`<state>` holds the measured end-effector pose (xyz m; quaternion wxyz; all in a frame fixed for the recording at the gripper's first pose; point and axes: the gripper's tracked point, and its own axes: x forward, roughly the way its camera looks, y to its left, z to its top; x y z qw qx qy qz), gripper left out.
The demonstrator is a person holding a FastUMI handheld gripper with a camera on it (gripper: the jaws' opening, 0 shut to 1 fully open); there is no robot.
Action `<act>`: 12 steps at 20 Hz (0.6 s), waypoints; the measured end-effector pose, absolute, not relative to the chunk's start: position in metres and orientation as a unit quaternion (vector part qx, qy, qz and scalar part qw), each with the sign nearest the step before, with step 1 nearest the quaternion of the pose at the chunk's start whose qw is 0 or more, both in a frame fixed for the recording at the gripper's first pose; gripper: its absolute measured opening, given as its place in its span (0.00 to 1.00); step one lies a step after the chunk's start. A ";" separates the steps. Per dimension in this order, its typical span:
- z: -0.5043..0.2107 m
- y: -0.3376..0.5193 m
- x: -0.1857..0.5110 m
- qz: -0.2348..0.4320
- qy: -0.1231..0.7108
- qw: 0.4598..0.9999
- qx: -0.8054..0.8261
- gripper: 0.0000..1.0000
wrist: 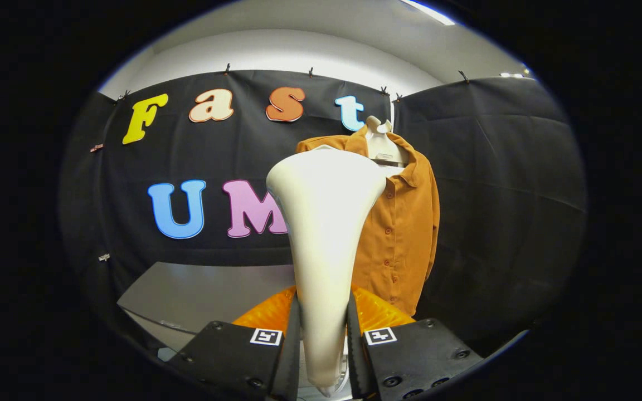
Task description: Iron the clothes twice with a garment steamer, once on the left side and once on the right side.
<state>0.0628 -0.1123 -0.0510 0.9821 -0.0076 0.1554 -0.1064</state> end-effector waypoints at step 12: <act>-0.094 -0.184 0.157 -0.069 0.191 0.979 0.003 0.39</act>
